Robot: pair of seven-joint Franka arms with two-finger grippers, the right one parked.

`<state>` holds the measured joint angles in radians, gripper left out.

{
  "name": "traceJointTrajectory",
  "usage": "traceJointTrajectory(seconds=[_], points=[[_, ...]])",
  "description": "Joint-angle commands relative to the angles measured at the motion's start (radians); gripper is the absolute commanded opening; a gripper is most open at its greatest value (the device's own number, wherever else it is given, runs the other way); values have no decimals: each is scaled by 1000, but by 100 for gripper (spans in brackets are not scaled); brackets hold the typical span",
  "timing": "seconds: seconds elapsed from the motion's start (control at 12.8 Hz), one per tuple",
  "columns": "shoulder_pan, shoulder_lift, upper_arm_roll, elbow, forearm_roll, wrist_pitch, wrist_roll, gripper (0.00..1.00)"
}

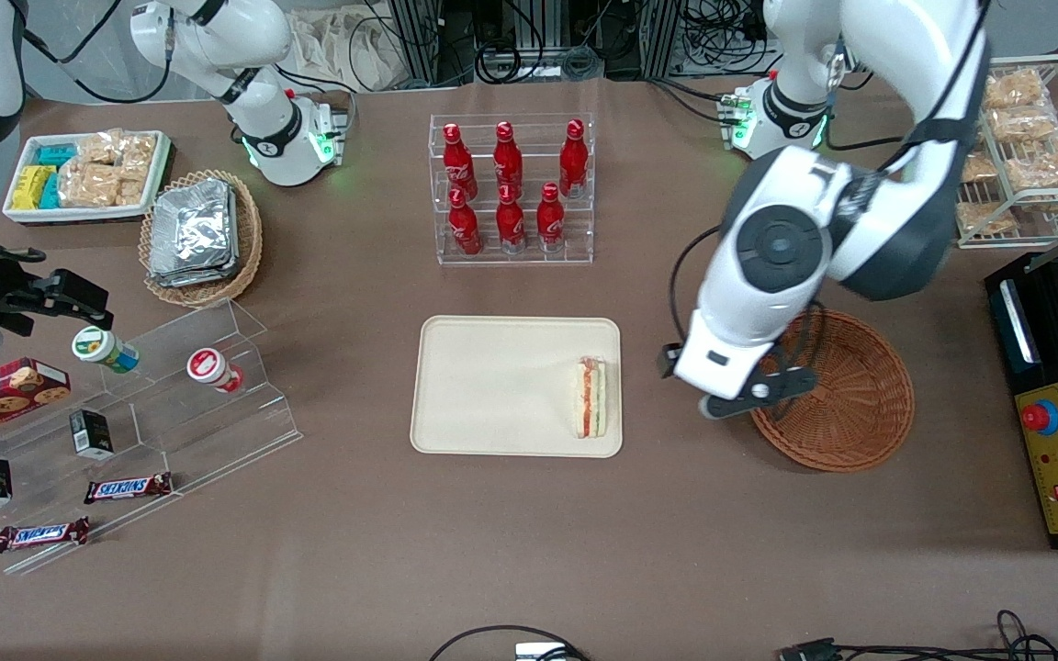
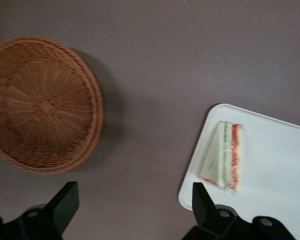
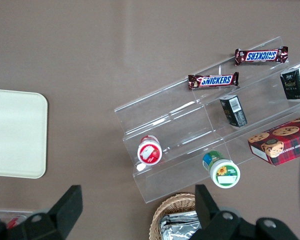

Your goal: Place sandwich from basket to tray

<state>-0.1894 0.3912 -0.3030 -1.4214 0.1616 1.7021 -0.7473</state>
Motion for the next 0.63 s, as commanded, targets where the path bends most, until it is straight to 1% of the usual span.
traceJointTrajectory(seconds=[0.0,0.16,0.24,0.31,0.39,0.55], points=[[112,-154,-4,-134,-39,-7,151,100],[130,-234,14,-197,-51,-16,239,100],[119,-262,74,-214,-60,-22,291,100],[113,-287,115,-218,-92,-45,369,100],[113,-305,146,-218,-105,-79,446,100],[82,-334,235,-217,-108,-119,558,100]])
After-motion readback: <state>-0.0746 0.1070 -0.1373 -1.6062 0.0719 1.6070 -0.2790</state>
